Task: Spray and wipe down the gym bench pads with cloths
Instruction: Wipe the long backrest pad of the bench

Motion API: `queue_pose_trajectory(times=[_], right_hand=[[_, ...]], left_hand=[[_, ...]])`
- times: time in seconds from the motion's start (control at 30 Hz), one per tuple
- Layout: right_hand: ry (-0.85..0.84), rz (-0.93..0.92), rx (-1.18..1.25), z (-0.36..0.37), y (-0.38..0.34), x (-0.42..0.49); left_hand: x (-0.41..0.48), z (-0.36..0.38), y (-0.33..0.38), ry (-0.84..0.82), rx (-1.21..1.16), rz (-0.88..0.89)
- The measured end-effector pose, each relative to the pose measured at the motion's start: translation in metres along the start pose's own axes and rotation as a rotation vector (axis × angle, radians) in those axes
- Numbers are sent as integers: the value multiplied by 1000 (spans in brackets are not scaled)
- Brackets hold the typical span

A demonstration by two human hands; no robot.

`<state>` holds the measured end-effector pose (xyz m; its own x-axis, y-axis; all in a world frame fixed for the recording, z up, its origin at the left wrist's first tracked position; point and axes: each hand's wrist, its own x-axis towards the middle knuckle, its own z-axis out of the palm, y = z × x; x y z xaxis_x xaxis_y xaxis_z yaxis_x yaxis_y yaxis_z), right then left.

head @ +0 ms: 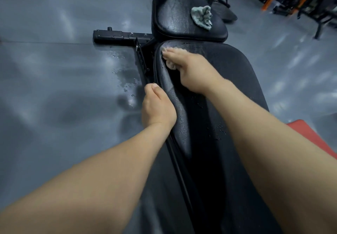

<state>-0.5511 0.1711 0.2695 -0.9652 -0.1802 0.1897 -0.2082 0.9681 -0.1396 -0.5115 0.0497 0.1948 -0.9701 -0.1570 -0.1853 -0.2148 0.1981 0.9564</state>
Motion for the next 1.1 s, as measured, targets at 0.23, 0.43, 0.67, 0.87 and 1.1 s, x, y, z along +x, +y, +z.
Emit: queue_pose_trajectory(times=[0.23,0.43,0.67,0.87,1.1], right_hand=[[49,158,29,4,-13,1],[39,55,51,3,-36,-63],[13,11,12,14,-45,-104],[-2,106,5,15,-36,-39],[79,-66,-29,22,-55,-71]], left_hand=[[-3,-6,5,-55,61,9],[14,-26,3,-236,97,24],[61,-70,25,-461,374,559],[80,-87,38,-595,598,652],[82,-79,31,-602,572,690]])
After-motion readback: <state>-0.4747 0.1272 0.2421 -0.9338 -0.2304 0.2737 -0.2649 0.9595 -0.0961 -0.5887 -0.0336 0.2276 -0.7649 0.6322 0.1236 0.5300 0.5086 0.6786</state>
